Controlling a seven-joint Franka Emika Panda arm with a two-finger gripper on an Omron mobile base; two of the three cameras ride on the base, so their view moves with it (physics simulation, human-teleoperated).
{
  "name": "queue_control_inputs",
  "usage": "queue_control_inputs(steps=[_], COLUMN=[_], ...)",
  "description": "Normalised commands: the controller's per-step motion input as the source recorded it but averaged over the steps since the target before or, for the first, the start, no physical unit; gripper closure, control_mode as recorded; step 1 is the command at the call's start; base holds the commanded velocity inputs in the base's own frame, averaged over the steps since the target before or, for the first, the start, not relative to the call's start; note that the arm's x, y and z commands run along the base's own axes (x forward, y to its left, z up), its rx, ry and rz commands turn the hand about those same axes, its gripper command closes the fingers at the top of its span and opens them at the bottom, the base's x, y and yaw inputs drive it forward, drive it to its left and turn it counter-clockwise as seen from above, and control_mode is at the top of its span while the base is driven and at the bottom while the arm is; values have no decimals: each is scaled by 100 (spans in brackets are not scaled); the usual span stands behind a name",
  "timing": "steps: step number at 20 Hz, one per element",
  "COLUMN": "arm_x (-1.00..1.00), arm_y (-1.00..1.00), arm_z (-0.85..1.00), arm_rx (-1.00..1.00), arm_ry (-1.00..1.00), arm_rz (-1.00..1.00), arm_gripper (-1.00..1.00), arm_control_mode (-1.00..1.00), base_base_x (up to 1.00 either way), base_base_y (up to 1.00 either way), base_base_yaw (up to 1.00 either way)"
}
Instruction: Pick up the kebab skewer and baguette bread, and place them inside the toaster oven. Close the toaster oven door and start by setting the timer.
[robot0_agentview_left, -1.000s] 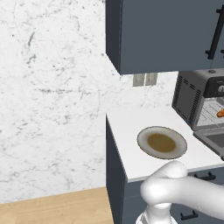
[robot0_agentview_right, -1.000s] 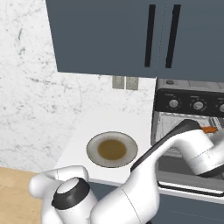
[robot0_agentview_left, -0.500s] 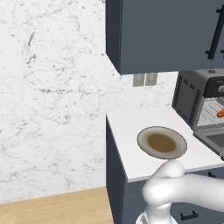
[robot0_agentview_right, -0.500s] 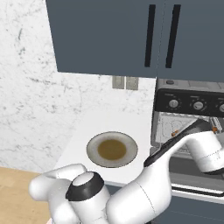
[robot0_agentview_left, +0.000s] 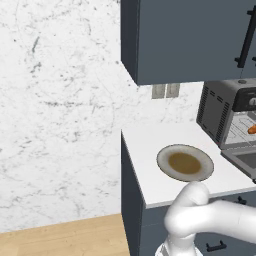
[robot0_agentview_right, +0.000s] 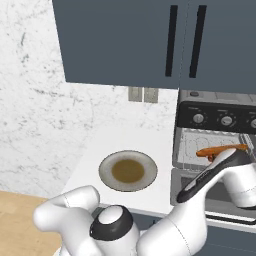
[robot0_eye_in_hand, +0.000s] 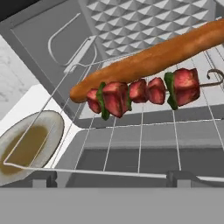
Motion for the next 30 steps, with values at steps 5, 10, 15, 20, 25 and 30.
queue_control_inputs(steps=[5,10,15,20,25,30], arm_x=[45,11,30,42,37,26], arm_y=[37,15,12,23,14,-1], arm_z=[-25,-25,-8,0,3,6], arm_rx=[-19,-18,-10,0,0,0], arm_ry=[-12,-11,-8,-1,0,-3], arm_rz=[-12,-11,-13,-16,-15,-3], arm_gripper=[-100,-100,-100,-100,-100,-100], arm_control_mode=[-100,-100,-100,-100,-100,-100], base_base_x=[0,0,0,0,0,0], base_base_y=[0,0,0,0,0,0], base_base_yaw=[0,0,0,0,0,0])
